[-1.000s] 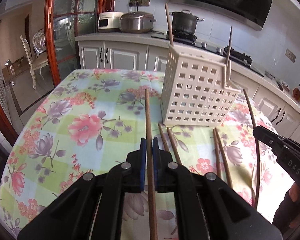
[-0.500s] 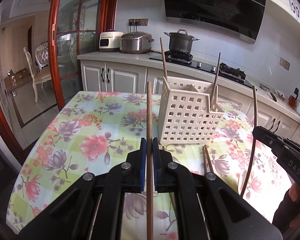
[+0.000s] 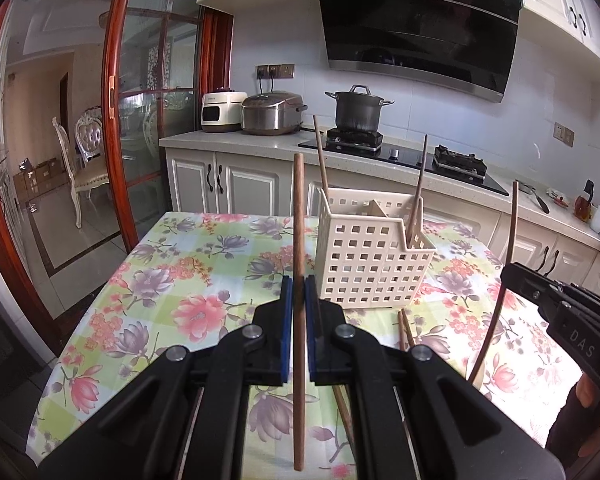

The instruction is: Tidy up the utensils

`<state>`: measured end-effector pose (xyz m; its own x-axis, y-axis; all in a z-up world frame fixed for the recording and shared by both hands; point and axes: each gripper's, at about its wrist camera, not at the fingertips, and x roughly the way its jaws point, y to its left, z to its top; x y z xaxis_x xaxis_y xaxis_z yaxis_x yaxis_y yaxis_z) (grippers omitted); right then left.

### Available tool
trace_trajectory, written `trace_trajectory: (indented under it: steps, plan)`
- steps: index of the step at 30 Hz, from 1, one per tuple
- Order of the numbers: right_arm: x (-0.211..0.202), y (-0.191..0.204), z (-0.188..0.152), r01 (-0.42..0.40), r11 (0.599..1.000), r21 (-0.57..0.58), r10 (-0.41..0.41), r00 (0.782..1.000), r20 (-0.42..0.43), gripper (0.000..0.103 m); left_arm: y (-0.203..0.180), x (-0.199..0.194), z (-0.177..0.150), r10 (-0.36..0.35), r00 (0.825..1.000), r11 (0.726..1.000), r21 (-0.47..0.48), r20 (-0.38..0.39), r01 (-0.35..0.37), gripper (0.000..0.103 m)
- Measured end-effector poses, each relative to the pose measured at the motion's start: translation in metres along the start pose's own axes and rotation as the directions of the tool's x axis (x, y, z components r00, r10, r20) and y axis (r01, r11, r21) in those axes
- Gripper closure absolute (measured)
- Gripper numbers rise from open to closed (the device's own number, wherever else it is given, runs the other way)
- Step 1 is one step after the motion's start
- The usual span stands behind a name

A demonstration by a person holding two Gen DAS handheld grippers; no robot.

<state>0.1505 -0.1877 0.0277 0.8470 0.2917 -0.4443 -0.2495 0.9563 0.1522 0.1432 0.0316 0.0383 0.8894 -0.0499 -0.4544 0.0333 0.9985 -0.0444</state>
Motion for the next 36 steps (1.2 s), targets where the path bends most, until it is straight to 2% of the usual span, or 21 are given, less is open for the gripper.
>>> trace_trajectory:
  steps: [11, 25, 36]
  plan:
    - [-0.014, 0.001, 0.004, -0.001, 1.0, -0.004, 0.001, 0.999, 0.034, 0.096, -0.004, -0.01, 0.006, 0.002, 1.0, 1.0, 0.015, 0.031, -0.003, 0.097]
    - [-0.017, 0.001, 0.008, 0.002, 1.0, -0.014, -0.001, 0.998, 0.061, 0.096, -0.005, -0.012, 0.011, 0.002, 0.999, 1.0, 0.027, 0.04, -0.003, 0.097]
    - [-0.025, 0.005, 0.019, 0.01, 0.999, -0.05, -0.005, 0.993, 0.114, 0.097, -0.009, -0.012, 0.015, -0.003, 0.999, 0.999, 0.042, 0.046, 0.002, 0.097]
